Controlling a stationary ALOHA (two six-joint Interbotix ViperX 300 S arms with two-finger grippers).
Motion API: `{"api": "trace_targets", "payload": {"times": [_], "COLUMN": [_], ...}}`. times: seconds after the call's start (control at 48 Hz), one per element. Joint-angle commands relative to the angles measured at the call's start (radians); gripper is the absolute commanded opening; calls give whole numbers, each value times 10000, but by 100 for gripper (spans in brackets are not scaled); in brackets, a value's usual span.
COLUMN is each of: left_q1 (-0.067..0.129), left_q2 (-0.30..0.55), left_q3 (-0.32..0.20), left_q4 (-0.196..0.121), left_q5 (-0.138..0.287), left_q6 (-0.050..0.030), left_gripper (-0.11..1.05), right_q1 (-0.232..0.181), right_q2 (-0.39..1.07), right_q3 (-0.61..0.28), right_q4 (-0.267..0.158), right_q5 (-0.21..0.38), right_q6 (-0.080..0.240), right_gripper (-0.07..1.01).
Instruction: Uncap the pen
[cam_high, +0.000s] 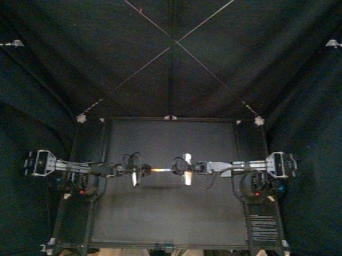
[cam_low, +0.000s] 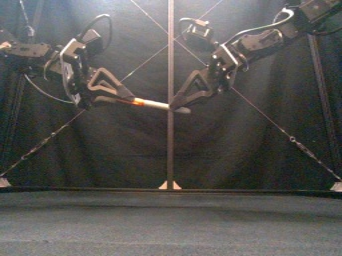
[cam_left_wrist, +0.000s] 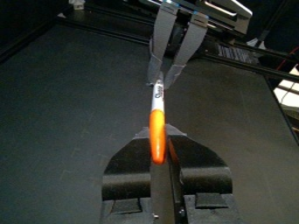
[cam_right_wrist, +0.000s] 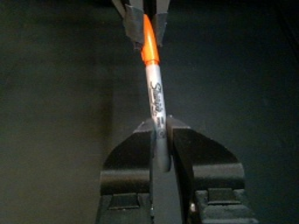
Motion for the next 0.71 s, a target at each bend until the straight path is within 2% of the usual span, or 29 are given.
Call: {"api": "trace_targets", "payload": {"times": [0.021,0.188,0.5,0.708], "left_q1": [77,61,31,0], "left_q2": [-491,-1227,-3037,-3620], "left_q3": [276,721,1672,1994], "left_q4": [-46,-61,-61,-61], "left_q5": [31,31,107,322], "left_q6": [-15,0,-31,-31], "left_gripper": [32,32,32,32], "right_q1": [-61,-153,-245,-276], "right_q2": [-782,-1258,-1810,-1856], "right_q3": [261,706,1304,1319], "right_q4": [61,123,245,245], "right_q5": [46,-46,-522,-644], "right_q6": [77,77,77,77], "right_gripper": [45,45,45,45]}}
